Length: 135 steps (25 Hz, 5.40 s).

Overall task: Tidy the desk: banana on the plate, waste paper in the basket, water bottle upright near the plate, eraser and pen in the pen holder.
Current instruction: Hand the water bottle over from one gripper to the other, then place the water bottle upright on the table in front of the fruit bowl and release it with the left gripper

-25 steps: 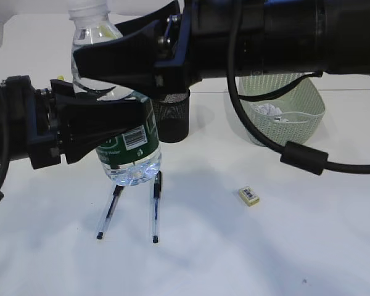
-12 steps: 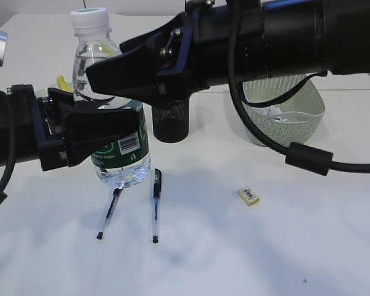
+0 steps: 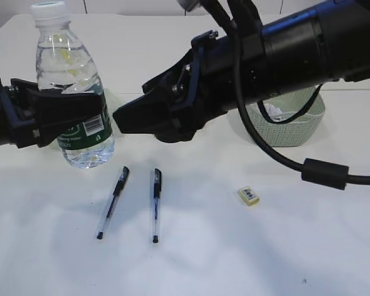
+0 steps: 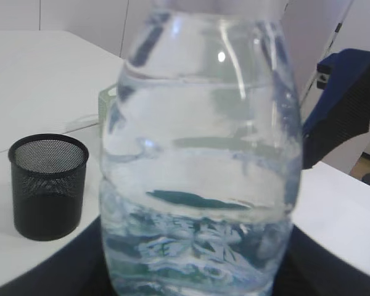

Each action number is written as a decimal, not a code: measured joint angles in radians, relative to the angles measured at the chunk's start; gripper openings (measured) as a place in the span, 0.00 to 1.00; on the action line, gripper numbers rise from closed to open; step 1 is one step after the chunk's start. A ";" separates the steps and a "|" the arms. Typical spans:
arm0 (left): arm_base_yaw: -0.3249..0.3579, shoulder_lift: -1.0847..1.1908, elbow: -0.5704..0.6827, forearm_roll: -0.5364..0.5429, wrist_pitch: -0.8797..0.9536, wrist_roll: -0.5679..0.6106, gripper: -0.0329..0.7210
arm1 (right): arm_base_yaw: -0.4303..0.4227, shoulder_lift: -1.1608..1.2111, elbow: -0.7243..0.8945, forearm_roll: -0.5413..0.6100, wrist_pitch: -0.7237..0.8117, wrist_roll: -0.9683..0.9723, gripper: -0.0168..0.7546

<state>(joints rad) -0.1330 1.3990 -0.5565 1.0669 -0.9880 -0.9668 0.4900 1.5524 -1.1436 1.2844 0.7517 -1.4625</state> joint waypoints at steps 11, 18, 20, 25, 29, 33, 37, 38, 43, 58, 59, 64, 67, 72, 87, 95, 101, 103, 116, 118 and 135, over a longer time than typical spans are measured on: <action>0.104 0.000 0.000 0.071 0.000 0.000 0.56 | -0.039 -0.014 0.000 -0.574 0.020 0.582 0.76; 0.148 0.000 0.000 0.120 0.000 0.000 0.56 | -0.041 -0.014 0.000 -1.010 0.125 1.003 0.76; 0.157 0.000 0.000 0.143 0.000 0.000 0.56 | -0.041 -0.014 0.000 -1.120 0.159 1.093 0.76; 0.188 0.000 0.000 0.165 0.000 0.000 0.56 | -0.051 -0.014 0.000 -1.304 0.240 1.214 0.76; 0.229 0.000 0.000 0.165 0.011 0.000 0.56 | -0.106 -0.014 -0.001 -1.363 0.254 1.269 0.76; 0.264 0.000 0.000 0.166 0.015 -0.004 0.56 | -0.217 -0.014 -0.001 -1.370 0.254 1.302 0.76; 0.275 0.000 0.000 0.166 0.022 -0.004 0.56 | -0.347 -0.014 -0.002 -1.375 0.254 1.382 0.76; 0.277 0.000 0.000 0.166 0.030 -0.004 0.56 | -0.374 -0.014 -0.002 -1.376 0.254 1.395 0.76; 0.277 0.000 0.000 0.132 0.059 -0.006 0.56 | -0.423 -0.014 -0.002 -1.381 0.254 1.418 0.76; 0.277 0.040 0.000 0.071 -0.031 0.116 0.55 | -0.425 -0.014 -0.002 -1.379 0.250 1.420 0.76; 0.277 0.059 0.000 0.068 -0.050 0.147 0.55 | -0.425 -0.015 -0.002 -1.379 0.250 1.420 0.76; 0.277 0.177 0.000 0.031 -0.118 0.264 0.55 | -0.425 -0.015 -0.002 -1.379 0.247 1.420 0.76; 0.277 0.244 0.000 0.004 -0.117 0.327 0.55 | -0.425 -0.015 -0.002 -1.379 0.247 1.420 0.76; 0.277 0.303 0.000 -0.022 -0.112 0.427 0.55 | -0.425 -0.015 -0.002 -1.379 0.246 1.420 0.76; 0.232 0.477 -0.006 -0.133 -0.112 0.612 0.55 | -0.425 -0.015 -0.002 -1.379 0.244 1.420 0.76; 0.225 0.556 -0.009 -0.218 -0.112 0.658 0.55 | -0.425 -0.015 -0.002 -1.379 0.244 1.417 0.76; 0.225 0.602 -0.027 -0.227 -0.158 0.670 0.55 | -0.425 -0.015 -0.002 -1.379 0.243 1.417 0.76; 0.225 0.614 -0.039 -0.228 -0.167 0.670 0.55 | -0.425 -0.015 -0.002 -1.379 0.243 1.417 0.76; 0.225 0.645 -0.048 -0.283 -0.199 0.670 0.60 | -0.425 -0.015 -0.002 -1.381 0.243 1.417 0.76; 0.225 0.645 -0.048 -0.283 -0.199 0.672 0.63 | -0.425 -0.015 -0.002 -1.381 0.243 1.417 0.76; 0.225 0.621 -0.046 -0.249 -0.166 0.657 0.84 | -0.425 -0.015 -0.002 -1.381 0.243 1.409 0.76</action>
<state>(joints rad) 0.0915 2.0200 -0.6023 0.8177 -1.1542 -0.3102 0.0652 1.5374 -1.1458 -0.0967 0.9949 -0.0535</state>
